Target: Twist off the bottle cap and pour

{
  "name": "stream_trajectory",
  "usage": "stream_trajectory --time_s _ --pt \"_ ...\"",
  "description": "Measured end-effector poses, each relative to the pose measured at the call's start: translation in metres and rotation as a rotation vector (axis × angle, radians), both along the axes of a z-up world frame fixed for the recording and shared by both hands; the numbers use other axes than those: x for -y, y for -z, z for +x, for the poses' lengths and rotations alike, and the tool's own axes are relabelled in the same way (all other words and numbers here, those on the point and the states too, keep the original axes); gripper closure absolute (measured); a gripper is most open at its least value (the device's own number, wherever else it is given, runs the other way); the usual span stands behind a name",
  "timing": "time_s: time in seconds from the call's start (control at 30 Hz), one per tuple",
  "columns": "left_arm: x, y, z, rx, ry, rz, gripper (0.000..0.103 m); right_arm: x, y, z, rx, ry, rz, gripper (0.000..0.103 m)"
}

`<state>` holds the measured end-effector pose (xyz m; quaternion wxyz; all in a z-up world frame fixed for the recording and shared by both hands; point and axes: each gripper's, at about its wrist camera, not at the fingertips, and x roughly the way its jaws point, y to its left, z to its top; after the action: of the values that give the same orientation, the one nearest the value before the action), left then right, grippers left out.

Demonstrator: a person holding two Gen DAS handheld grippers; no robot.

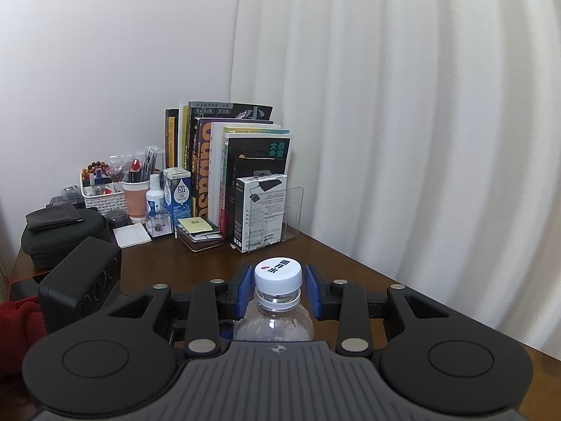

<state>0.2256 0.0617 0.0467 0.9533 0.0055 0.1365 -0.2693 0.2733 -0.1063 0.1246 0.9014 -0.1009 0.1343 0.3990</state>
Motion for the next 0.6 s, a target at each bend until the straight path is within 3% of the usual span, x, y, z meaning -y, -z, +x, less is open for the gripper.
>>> stream_trajectory --time_s 0.13,0.27,0.43,0.6 --pt "0.0004 -0.0006 -0.0005 -0.001 0.000 0.000 0.044 0.0005 0.0003 -0.0026 0.007 0.005 -0.008 0.066" --pt "0.0007 -0.0011 -0.0001 -0.002 -0.001 -0.001 0.044 -0.0008 -0.0008 -0.0034 0.027 0.014 -0.015 0.058" --pt "-0.0001 -0.0009 -0.0001 -0.003 0.000 -0.002 0.044 -0.0071 -0.0017 -0.0024 0.053 0.016 -0.022 0.058" --pt "-0.0013 -0.0009 -0.0003 -0.004 0.000 -0.003 0.044 -0.0086 0.0001 0.0005 0.045 0.019 -0.008 0.070"
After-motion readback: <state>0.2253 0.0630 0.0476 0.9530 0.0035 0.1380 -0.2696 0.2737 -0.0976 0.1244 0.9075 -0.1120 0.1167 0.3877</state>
